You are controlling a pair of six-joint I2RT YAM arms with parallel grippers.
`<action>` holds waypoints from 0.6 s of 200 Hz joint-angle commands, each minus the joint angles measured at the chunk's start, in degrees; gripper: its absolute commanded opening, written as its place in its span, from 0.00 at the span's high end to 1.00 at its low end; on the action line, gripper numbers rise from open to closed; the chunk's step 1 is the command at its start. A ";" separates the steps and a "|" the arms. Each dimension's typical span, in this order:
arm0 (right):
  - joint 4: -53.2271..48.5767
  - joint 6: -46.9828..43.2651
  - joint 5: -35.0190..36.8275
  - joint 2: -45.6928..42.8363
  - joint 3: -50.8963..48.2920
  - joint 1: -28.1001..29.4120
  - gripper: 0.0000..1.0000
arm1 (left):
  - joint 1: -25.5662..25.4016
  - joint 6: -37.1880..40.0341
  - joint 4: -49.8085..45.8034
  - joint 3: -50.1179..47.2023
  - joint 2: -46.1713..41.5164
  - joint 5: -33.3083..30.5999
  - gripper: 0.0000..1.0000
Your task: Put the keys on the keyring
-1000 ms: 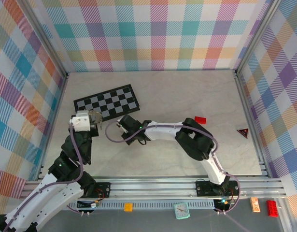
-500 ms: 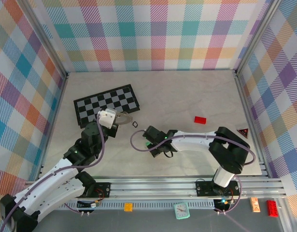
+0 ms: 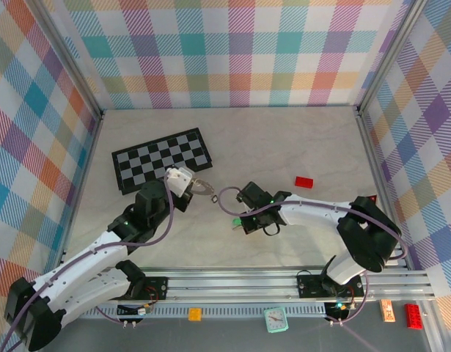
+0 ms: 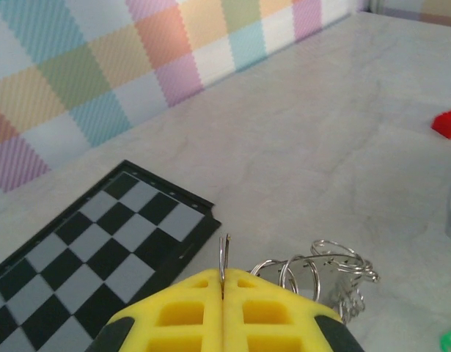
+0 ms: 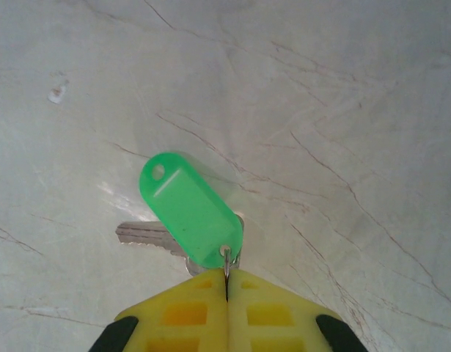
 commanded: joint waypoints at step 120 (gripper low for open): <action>1.06 1.76 -7.47 -2.47 -4.97 -6.59 0.82 | 0.27 1.84 5.31 0.32 8.73 22.27 1.00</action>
